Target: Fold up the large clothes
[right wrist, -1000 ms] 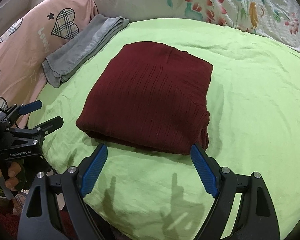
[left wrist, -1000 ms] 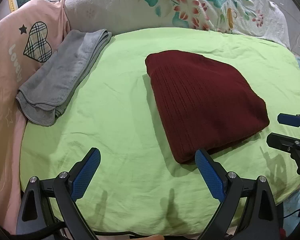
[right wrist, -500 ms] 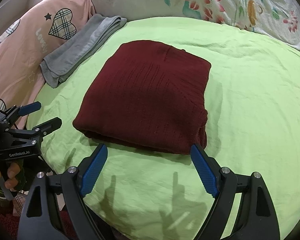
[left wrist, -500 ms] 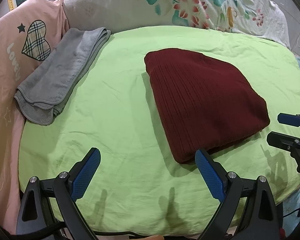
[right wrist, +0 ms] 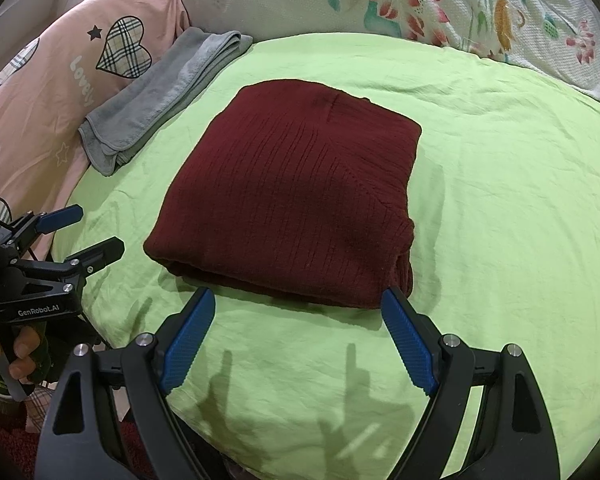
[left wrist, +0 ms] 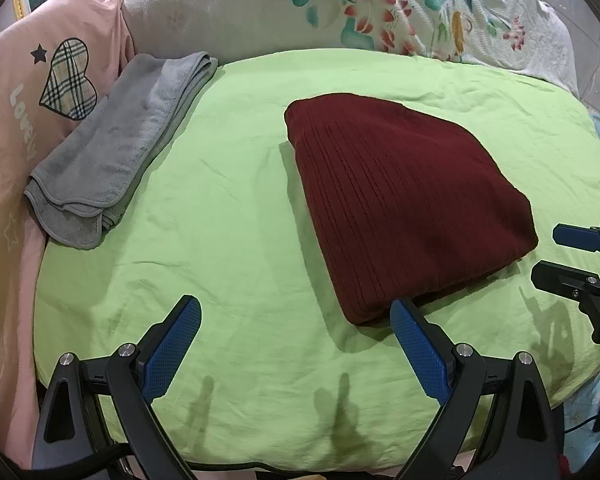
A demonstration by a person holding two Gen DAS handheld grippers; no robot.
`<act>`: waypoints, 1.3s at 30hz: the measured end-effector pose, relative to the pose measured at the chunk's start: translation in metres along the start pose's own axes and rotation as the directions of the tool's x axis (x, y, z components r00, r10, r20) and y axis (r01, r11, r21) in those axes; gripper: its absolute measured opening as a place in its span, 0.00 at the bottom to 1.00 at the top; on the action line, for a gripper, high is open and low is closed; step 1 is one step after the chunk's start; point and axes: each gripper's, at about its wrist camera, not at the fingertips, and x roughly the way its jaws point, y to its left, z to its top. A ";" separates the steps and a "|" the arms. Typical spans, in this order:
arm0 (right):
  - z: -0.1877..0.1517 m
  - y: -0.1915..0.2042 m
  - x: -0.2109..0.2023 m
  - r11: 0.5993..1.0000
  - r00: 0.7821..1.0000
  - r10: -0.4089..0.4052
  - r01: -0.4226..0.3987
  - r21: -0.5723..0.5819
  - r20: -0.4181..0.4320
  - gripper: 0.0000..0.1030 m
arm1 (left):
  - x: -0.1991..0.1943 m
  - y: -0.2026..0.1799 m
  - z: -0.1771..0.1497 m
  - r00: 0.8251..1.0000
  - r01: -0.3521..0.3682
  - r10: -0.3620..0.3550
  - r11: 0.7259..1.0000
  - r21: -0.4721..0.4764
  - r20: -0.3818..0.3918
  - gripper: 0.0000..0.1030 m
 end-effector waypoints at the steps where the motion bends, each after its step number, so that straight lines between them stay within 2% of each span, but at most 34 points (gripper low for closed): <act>1: 0.000 0.000 0.000 1.000 1.000 0.001 -0.001 0.000 0.001 0.83 | 0.000 0.000 0.000 1.000 0.001 -0.001 1.000 0.000 0.000 0.93; 39: 0.003 0.000 -0.002 1.000 1.000 0.001 -0.001 0.007 0.004 0.83 | -0.004 -0.006 -0.001 1.000 0.009 -0.009 1.000 -0.006 -0.001 0.93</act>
